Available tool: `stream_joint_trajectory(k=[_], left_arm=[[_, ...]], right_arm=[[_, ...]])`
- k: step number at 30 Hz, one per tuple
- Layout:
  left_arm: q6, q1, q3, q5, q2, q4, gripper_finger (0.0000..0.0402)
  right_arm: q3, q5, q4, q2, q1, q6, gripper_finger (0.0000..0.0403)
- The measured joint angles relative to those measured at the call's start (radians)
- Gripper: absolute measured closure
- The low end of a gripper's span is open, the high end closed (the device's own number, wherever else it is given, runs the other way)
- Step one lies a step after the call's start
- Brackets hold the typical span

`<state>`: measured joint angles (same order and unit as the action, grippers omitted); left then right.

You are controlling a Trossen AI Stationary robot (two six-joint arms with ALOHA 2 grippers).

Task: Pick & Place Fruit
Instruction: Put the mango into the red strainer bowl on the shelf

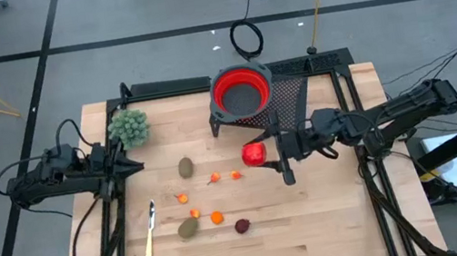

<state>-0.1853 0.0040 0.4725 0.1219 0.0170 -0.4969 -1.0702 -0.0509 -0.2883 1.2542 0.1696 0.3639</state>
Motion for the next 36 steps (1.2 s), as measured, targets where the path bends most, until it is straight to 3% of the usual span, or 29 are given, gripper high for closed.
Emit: stream_joint_trajectory(k=[6, 20, 31, 36], left_arm=[[-0.007, 0.000, 0.000, 0.000, 0.000, 0.000, 0.0380], [-0.006, 0.000, 0.000, 0.000, 0.000, 0.000, 0.0380], [-0.004, 0.000, 0.000, 0.000, 0.000, 0.000, 0.0380], [0.000, 0.000, 0.000, -0.001, 0.000, 0.000, 0.0380]], right_arm=[[0.000, 0.000, -0.034, 0.001, 0.000, 0.070, 0.0186], [0.000, 0.013, -0.110, 0.001, 0.000, 0.020, 0.0186], [0.000, 0.329, -0.283, 0.001, 0.001, -0.192, 0.0186], [0.000, 0.425, -0.349, 0.001, 0.001, -0.316, 0.0186]])
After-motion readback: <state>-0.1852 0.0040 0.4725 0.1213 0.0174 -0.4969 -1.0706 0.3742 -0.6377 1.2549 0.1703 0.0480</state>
